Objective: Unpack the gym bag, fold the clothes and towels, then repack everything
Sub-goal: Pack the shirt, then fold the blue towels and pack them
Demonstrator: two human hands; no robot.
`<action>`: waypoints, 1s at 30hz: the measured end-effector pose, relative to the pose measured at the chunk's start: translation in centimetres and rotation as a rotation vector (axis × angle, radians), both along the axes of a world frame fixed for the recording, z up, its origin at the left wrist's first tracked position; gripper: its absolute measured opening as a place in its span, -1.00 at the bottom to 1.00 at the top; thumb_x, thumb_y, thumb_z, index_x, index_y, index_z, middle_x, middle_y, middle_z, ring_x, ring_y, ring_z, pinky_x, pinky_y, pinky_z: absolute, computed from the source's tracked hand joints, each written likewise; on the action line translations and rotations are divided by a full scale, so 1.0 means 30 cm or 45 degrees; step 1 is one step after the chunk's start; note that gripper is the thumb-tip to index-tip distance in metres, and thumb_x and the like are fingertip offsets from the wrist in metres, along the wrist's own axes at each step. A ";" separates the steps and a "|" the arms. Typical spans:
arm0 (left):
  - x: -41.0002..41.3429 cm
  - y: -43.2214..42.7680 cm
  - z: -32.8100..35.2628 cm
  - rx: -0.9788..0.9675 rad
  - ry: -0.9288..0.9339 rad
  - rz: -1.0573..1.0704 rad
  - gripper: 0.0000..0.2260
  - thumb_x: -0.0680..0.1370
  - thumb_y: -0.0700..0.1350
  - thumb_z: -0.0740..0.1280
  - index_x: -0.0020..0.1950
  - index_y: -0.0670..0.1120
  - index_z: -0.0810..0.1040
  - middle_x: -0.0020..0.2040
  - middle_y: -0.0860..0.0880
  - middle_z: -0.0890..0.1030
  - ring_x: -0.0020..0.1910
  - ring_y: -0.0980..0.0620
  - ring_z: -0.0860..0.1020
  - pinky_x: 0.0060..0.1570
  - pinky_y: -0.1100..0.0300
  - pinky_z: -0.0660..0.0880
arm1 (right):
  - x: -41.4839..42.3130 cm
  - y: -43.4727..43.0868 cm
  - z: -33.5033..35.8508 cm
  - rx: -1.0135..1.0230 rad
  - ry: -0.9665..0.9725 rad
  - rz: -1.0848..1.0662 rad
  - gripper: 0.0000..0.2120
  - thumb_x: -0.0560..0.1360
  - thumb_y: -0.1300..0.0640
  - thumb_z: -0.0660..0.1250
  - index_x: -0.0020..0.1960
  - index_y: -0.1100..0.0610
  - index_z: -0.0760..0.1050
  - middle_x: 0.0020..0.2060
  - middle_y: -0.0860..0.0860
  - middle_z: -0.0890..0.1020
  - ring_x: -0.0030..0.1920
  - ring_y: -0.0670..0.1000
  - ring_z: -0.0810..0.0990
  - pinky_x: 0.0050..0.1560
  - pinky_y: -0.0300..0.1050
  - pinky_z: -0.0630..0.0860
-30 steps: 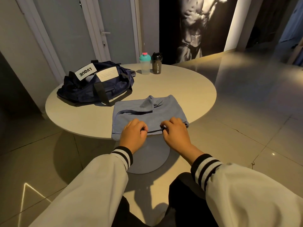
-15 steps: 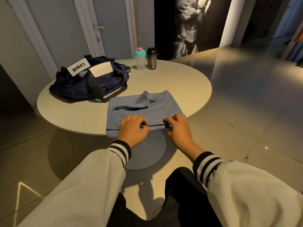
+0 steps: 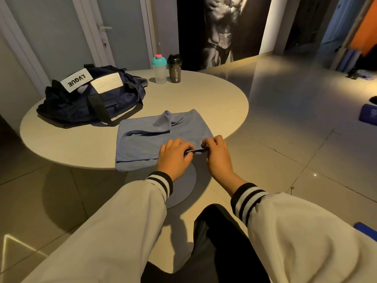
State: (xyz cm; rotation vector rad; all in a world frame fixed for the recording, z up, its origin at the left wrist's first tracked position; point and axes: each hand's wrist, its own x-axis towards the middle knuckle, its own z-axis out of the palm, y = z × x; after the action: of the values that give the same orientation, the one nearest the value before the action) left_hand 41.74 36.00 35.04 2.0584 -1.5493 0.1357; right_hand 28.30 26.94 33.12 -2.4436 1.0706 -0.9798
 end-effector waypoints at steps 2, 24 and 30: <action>-0.016 -0.011 -0.004 -0.026 0.014 0.037 -0.84 0.61 -0.05 0.31 0.17 0.09 0.59 0.03 0.02 0.53 0.11 -0.05 0.42 0.15 0.06 0.29 | -0.003 -0.004 0.008 0.030 -0.079 0.010 -0.83 0.49 0.28 0.23 0.04 0.09 0.47 0.00 0.04 0.43 0.01 0.12 0.44 -0.07 0.04 0.47; 0.215 -0.010 0.103 -0.040 0.250 0.221 -0.81 0.61 -0.16 0.32 0.17 0.04 0.63 0.48 -0.05 0.36 0.48 -0.09 0.28 0.44 -0.06 0.31 | 0.202 -0.061 0.189 0.107 0.112 0.128 -0.70 0.58 0.21 0.20 0.23 0.18 0.60 0.15 0.13 0.52 0.19 0.17 0.44 0.16 0.01 0.41; 0.398 -0.044 0.142 0.517 0.098 0.252 -0.65 0.61 0.02 0.27 0.40 0.20 0.51 0.57 -0.08 0.30 0.52 -0.15 0.25 0.54 -0.09 0.03 | 0.336 -0.151 0.212 0.311 0.295 0.200 -0.61 0.64 0.18 0.16 0.46 0.19 0.39 0.37 0.23 0.41 0.28 0.26 0.45 0.23 0.08 0.42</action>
State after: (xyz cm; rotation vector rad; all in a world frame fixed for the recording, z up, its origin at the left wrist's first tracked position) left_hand 53.68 34.70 39.29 2.4973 -1.4103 -0.2001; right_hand 38.37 22.39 39.47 -2.4322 0.9835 -0.4948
